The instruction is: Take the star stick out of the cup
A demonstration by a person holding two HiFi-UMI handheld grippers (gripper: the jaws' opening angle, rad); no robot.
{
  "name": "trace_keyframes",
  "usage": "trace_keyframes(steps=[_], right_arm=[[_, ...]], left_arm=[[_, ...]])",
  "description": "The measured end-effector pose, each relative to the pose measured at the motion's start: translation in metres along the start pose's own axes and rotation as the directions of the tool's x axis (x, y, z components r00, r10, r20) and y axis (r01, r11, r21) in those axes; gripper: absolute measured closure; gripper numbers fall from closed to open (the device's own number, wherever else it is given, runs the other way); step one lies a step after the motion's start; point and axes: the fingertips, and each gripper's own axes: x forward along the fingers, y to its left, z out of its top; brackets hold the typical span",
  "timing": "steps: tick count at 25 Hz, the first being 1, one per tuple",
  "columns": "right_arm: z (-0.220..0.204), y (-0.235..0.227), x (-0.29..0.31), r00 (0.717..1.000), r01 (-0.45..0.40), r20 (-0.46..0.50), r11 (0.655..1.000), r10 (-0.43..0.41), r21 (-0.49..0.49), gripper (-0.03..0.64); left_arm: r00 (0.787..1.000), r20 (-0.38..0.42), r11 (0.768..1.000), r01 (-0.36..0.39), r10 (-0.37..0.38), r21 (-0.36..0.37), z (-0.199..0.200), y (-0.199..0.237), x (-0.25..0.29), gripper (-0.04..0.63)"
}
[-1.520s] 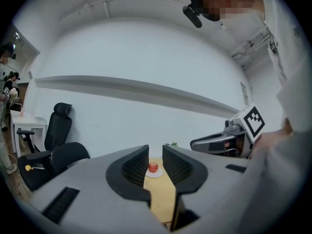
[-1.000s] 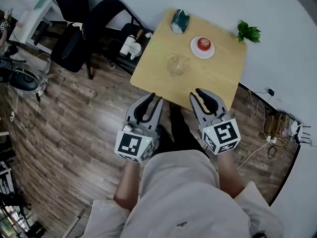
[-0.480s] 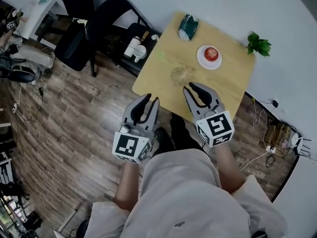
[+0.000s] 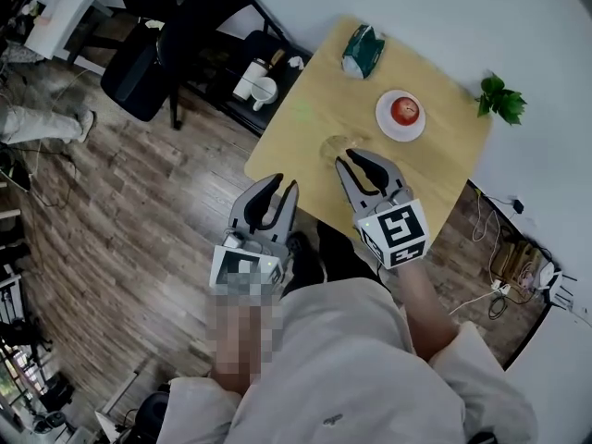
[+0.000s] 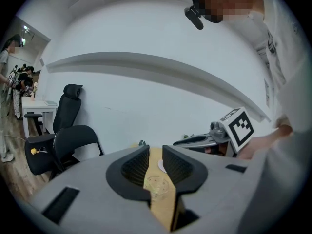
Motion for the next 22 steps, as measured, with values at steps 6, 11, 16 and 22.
trace_keyframes(steps=[6, 11, 16, 22], right_arm=[[-0.021, -0.01, 0.024, 0.998, -0.037, -0.054, 0.999, 0.036, -0.014, 0.545], [-0.036, -0.012, 0.041, 0.994, -0.068, -0.084, 0.998, 0.067, -0.01, 0.545], [-0.052, -0.017, 0.059, 0.99, -0.081, -0.122, 0.996, 0.077, -0.027, 0.545], [-0.073, -0.022, 0.082, 0.981, -0.095, -0.176, 0.993, 0.081, -0.07, 0.546]], left_arm=[[0.999, -0.022, 0.999, -0.027, 0.026, -0.025, -0.008, 0.005, 0.015, 0.511], [0.998, -0.041, 0.998, -0.056, 0.055, -0.037, -0.015, 0.009, 0.019, 0.511], [0.995, -0.062, 0.995, -0.083, 0.08, -0.052, -0.023, 0.011, 0.018, 0.511], [0.992, -0.077, 0.992, -0.106, 0.1, -0.073, -0.032, 0.017, 0.017, 0.511]])
